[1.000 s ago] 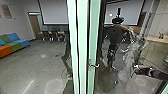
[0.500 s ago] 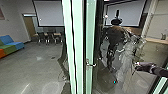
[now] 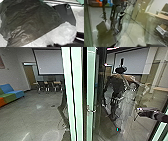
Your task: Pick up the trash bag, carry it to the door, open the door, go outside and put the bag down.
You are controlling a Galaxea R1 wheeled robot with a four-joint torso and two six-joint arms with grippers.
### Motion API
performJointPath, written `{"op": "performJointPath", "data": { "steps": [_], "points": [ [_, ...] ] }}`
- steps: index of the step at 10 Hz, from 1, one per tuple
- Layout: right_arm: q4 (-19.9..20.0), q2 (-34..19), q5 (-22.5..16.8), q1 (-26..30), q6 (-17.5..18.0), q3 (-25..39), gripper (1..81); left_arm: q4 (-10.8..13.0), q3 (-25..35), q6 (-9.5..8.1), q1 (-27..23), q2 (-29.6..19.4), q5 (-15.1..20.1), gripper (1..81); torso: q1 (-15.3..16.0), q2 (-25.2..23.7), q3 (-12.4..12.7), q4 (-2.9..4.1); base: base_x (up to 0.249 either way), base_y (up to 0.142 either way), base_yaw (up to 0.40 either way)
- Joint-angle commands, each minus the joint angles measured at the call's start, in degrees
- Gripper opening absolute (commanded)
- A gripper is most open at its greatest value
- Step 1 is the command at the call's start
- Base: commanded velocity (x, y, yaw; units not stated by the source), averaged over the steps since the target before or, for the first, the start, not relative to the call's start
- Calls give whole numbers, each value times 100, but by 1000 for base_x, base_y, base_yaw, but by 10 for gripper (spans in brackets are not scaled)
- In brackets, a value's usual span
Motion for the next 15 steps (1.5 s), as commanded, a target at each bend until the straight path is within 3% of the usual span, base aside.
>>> {"op": "performJointPath", "data": {
  "steps": [1,3,4,8,10,12,15],
  "points": [
    [-1687,427,1170,1645,-279,-1407,811,-134,12,18,-338,-68,425,10,0,0,0,0,0,0,0],
    [-1687,1009,1866,1724,-305,-2606,811,-196,3,18,-338,-86,442,10,-7,-2,2,-2,0,0,0],
    [-1687,1097,1955,1733,-305,-2774,811,-222,3,18,-338,-77,443,10,-11,-5,5,-4,0,0,0],
    [-1652,1044,1955,1645,-253,-2757,811,-231,20,18,-329,-68,451,10,-18,-11,7,-6,0,0,0],
    [-1581,1071,1955,1637,54,-2730,811,-231,20,18,-329,-95,451,10,-15,-11,7,-6,0,0,0],
    [-880,1106,1963,1610,82,-2696,811,-222,29,27,-329,-95,451,10,-9,-9,7,-6,0,0,0],
    [-353,1211,1814,1154,82,-2160,811,-214,21,27,-329,-95,451,10,2,0,7,-6,0,0,0]
  ]
}}
